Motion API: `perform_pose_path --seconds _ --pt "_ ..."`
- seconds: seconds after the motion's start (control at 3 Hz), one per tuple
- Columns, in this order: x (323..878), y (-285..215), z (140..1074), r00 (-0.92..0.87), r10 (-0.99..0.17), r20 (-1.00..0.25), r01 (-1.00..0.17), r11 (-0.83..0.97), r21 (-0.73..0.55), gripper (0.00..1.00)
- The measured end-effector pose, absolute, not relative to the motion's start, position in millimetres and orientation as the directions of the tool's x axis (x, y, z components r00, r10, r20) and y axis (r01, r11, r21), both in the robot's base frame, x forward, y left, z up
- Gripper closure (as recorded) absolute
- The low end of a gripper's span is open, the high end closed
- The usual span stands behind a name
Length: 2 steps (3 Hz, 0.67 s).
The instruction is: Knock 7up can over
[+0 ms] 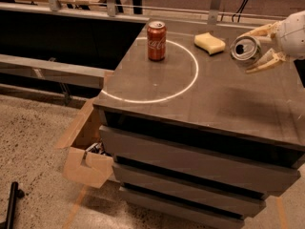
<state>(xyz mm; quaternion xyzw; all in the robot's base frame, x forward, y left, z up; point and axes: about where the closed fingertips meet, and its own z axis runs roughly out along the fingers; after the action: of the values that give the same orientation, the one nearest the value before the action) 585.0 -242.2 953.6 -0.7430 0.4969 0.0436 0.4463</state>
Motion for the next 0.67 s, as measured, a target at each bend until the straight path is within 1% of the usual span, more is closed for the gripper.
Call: perform_pose_path --seconds 0.33,0.67 --pt "592.0 -236.1 943.0 0.568 -0.726 -0.388 -0.732 -0.229 -0.642 1.00" --pt "603.1 -234.2 927.0 0.614 -0.733 -0.292 -0.698 -0.332 -0.635 1.00"
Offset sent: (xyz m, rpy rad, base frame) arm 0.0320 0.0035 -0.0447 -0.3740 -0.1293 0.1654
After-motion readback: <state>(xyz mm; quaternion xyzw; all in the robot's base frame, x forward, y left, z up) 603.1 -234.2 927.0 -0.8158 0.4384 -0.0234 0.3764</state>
